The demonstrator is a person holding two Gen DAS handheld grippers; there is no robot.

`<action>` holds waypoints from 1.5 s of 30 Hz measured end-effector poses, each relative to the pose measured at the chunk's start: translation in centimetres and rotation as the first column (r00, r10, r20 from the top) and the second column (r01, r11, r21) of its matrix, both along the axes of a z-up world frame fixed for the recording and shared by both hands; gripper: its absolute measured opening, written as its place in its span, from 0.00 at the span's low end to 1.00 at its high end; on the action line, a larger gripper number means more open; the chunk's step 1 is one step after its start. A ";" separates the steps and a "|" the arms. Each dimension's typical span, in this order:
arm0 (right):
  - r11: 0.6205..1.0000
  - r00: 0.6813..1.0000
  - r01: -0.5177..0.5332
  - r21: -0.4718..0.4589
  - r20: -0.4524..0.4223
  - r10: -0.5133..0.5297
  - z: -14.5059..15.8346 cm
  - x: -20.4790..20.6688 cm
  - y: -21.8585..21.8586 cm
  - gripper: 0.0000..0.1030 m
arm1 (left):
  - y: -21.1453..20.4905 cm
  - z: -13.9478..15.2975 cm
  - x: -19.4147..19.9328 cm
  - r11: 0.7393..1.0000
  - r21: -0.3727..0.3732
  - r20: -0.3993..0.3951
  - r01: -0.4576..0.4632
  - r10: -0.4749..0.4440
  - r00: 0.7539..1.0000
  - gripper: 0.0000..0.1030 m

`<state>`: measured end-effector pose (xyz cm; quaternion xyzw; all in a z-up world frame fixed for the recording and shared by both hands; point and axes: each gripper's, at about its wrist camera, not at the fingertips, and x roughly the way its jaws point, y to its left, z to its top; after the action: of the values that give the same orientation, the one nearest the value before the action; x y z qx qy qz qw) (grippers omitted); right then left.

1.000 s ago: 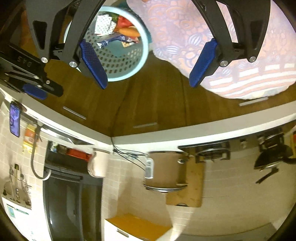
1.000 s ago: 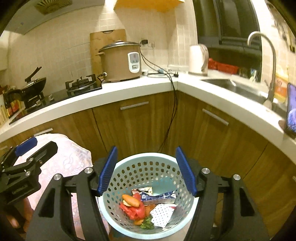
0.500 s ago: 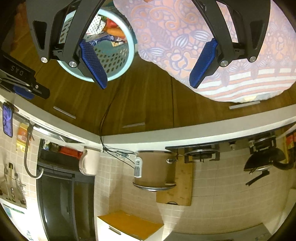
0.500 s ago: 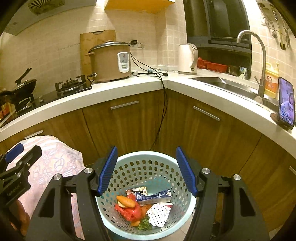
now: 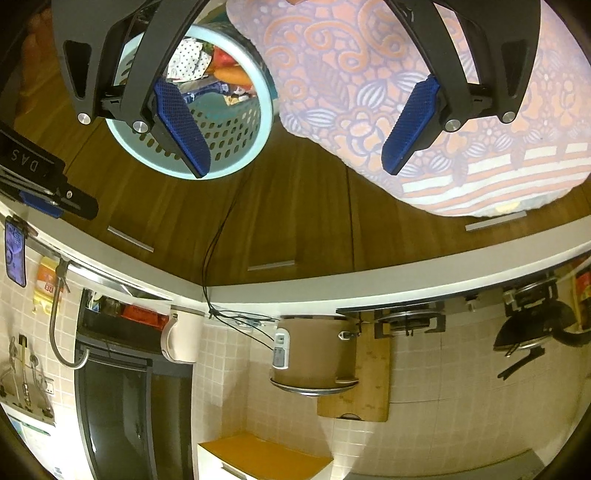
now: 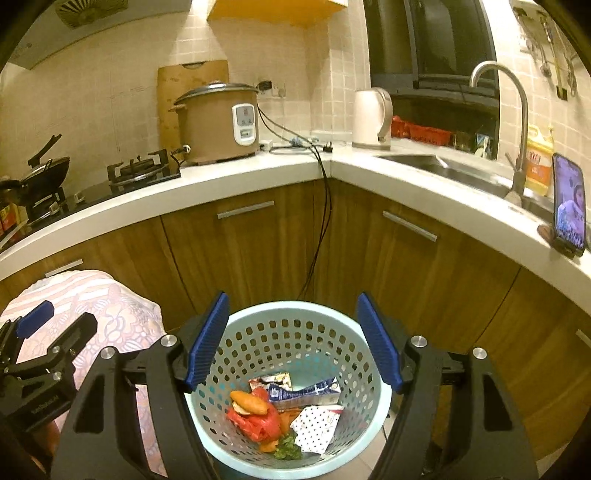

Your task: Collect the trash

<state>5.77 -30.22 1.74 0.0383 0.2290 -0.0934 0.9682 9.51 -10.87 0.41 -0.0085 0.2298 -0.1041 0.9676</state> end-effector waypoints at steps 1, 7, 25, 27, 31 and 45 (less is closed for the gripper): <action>1.000 1.000 0.004 -0.007 0.005 -0.004 0.1 -0.2 0.2 0.66 | 0.0 0.0 0.0 1.000 0.001 0.000 0.000 0.000 1.000 0.88; 1.000 1.000 0.007 -0.006 0.012 -0.007 0.3 -0.2 0.2 0.66 | 0.0 0.1 -0.1 1.000 0.001 0.002 0.002 -0.002 1.000 0.89; 1.000 1.000 -0.008 -0.003 -0.002 0.008 -0.1 0.2 0.4 0.66 | -0.2 0.0 -0.2 1.000 0.001 -0.004 0.005 -0.005 1.000 0.89; 1.000 1.000 -0.009 -0.002 -0.003 0.009 -0.1 0.2 0.3 0.66 | -0.1 -0.1 -0.1 1.000 -0.001 -0.005 0.007 -0.007 1.000 0.89; 1.000 1.000 -0.011 0.007 -0.008 0.011 -0.2 0.3 0.3 0.66 | 0.0 -0.1 0.0 1.000 -0.006 -0.010 0.007 -0.007 1.000 0.89; 1.000 1.000 -0.015 0.018 -0.004 0.015 -0.2 0.4 0.2 0.66 | 0.1 -0.3 0.3 1.000 -0.004 -0.017 0.009 -0.009 1.000 0.89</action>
<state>6.12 -29.99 1.56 0.0450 0.2322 -0.0841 0.9680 9.78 -10.78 0.07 -0.0102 0.2379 -0.1087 0.9652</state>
